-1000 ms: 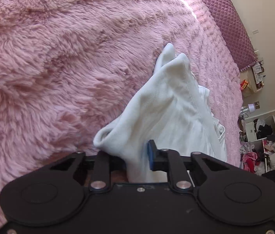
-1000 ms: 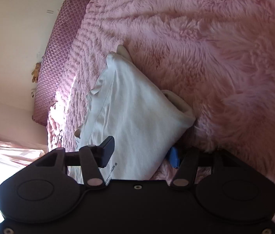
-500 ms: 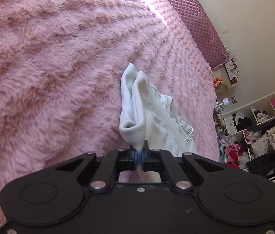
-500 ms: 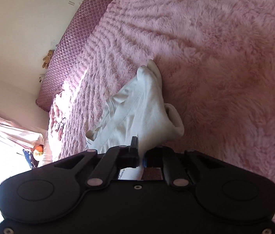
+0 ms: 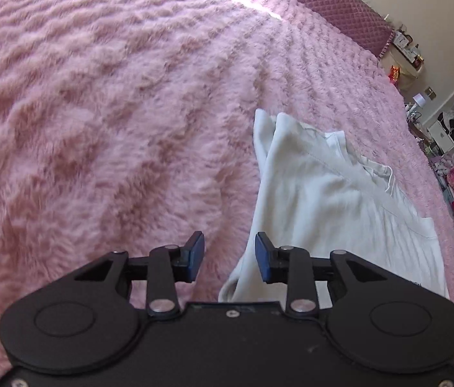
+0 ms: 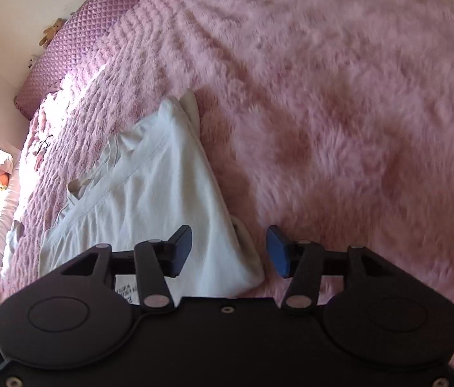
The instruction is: Fold small clothes
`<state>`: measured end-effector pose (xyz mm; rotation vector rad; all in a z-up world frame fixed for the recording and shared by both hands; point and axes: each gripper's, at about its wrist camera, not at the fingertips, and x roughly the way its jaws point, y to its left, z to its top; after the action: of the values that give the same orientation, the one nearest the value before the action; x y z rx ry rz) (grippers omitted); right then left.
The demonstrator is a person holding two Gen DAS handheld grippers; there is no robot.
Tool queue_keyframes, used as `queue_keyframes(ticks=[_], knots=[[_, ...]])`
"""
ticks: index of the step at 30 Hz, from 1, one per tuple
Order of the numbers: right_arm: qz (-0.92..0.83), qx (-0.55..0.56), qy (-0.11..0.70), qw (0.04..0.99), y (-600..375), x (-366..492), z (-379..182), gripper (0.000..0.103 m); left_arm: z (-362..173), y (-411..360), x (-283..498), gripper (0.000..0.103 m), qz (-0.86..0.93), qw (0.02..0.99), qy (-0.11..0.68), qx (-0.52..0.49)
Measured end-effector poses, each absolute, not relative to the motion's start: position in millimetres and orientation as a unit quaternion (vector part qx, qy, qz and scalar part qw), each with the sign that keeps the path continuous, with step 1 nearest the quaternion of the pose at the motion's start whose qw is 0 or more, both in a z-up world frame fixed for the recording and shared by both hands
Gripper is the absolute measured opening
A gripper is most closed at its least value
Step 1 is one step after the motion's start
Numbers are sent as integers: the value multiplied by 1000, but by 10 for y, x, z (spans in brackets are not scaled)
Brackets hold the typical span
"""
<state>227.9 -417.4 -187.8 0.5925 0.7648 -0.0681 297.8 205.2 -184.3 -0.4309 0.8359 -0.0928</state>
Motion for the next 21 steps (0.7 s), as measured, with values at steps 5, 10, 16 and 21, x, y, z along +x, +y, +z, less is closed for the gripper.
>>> queue_keyframes(ticks=[5, 10, 16, 21], knots=[[-18, 187, 292, 938, -4039, 3025, -1688, 53, -1680, 1806, 3670, 40, -71, 912, 368, -168], [-8, 101, 287, 953, -3790, 3796, -1760, 41, -1752, 1483, 4248, 40, -69, 921, 363, -121], [-20, 84, 317, 945, -3714, 4145, -1920, 41, -1934, 1284, 4685, 40, -63, 920, 374, -102], [4, 75, 320, 944, -3659, 4098, -1966, 22, -2065, 1209, 4856, 36, -64, 914, 391, -90]])
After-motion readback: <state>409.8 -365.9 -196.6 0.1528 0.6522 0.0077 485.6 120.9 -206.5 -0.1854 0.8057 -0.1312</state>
